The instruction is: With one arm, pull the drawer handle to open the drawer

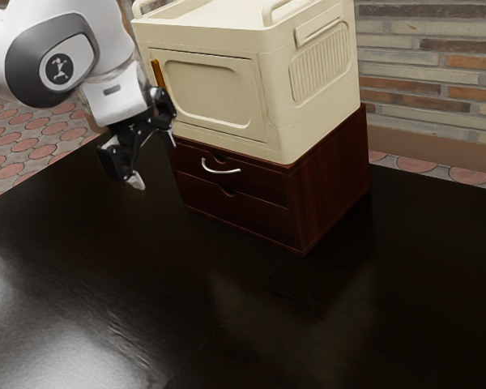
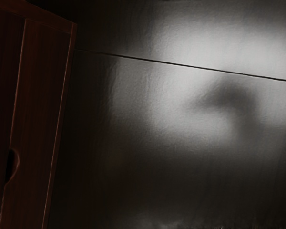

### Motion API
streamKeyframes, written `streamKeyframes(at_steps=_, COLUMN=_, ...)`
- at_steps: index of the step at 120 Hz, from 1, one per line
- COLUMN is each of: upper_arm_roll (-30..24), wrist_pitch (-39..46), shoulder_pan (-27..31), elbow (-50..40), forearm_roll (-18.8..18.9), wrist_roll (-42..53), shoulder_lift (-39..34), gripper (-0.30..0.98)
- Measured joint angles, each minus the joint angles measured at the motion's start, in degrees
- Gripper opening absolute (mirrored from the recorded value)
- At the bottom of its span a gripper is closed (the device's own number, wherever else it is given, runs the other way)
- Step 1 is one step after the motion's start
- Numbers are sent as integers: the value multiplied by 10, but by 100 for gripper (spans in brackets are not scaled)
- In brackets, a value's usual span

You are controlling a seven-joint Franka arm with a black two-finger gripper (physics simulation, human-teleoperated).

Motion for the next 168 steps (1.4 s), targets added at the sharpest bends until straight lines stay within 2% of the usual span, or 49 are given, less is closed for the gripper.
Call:
streamKeyframes(at_steps=25, upper_arm_roll=-1, wrist_pitch=43, shoulder_pan=-5, elbow=-22, forearm_roll=-6, wrist_roll=99, shoulder_lift=-15, gripper=69)
streamKeyframes(at_steps=40, upper_arm_roll=0, wrist_pitch=144, shoulder_pan=3, elbow=-115, forearm_roll=-13, wrist_roll=142, shoulder_lift=-44, gripper=69)
streamKeyframes(at_steps=53, upper_arm_roll=2, wrist_pitch=219, shoulder_pan=-3, elbow=-130, forearm_roll=-17, wrist_roll=173, shoulder_lift=-36, gripper=68)
streamKeyframes(at_steps=65, upper_arm_roll=22, wrist_pitch=270, shoulder_pan=-7, elbow=-121, forearm_roll=-28, wrist_roll=197, shoulder_lift=-5, gripper=60)
streamKeyframes(at_steps=99, upper_arm_roll=25, wrist_pitch=330, shoulder_pan=31, elbow=-49, forearm_roll=-140, wrist_roll=273, shoulder_lift=97, gripper=39)
streamKeyframes(at_steps=112, upper_arm_roll=25, wrist_pitch=338, shoulder_pan=55, elbow=-43, forearm_roll=-172, wrist_roll=301, shoulder_lift=111, gripper=32)
streamKeyframes(at_steps=136, upper_arm_roll=26, wrist_pitch=366, shoulder_pan=55, elbow=-79, forearm_roll=-196, wrist_roll=344, shoulder_lift=103, gripper=28)
streamKeyframes(at_steps=168, upper_arm_roll=24, wrist_pitch=408, shoulder_pan=57, elbow=-80, forearm_roll=-233, wrist_roll=384, shoulder_lift=136, gripper=25)
